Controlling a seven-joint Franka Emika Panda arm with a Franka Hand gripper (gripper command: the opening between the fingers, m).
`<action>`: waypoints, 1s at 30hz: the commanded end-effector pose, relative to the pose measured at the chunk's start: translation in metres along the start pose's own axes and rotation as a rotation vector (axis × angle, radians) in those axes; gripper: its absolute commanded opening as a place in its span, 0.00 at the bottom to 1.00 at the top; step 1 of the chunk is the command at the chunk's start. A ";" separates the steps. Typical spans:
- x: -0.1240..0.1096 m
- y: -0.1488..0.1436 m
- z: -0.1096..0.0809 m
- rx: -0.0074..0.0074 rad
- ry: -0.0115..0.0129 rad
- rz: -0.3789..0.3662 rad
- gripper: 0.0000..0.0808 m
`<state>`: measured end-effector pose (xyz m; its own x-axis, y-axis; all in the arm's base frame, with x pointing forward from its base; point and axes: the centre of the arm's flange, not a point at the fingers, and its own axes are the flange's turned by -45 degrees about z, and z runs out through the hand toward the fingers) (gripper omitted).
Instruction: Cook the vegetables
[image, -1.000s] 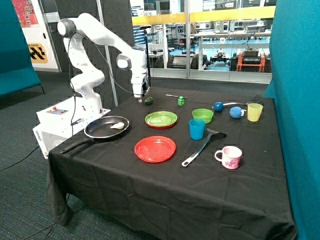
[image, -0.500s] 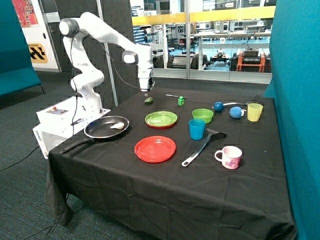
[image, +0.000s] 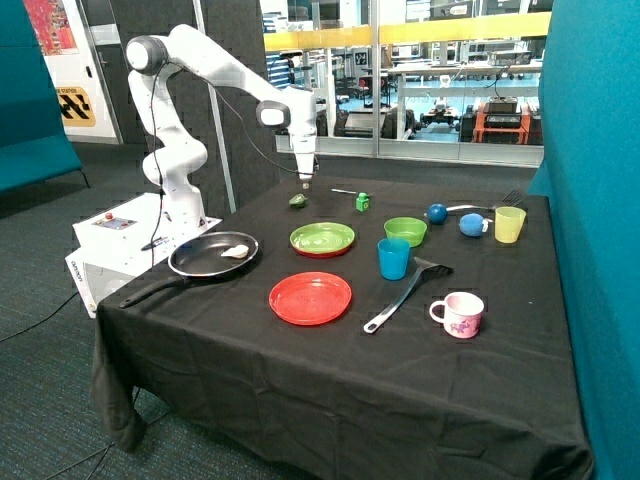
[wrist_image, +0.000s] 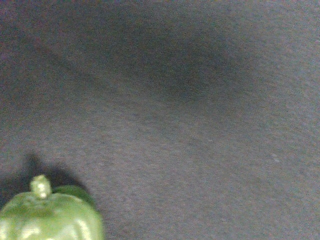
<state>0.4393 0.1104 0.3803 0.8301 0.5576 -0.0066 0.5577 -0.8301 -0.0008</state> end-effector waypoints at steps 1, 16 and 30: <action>-0.003 -0.028 0.001 -0.0012 0.0065 -0.107 0.76; -0.034 -0.049 0.014 -0.0010 0.0066 -0.056 0.90; -0.054 -0.077 0.041 -0.0010 0.0066 -0.043 0.80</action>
<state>0.3702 0.1368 0.3529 0.8055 0.5926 -0.0031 0.5926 -0.8055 0.0011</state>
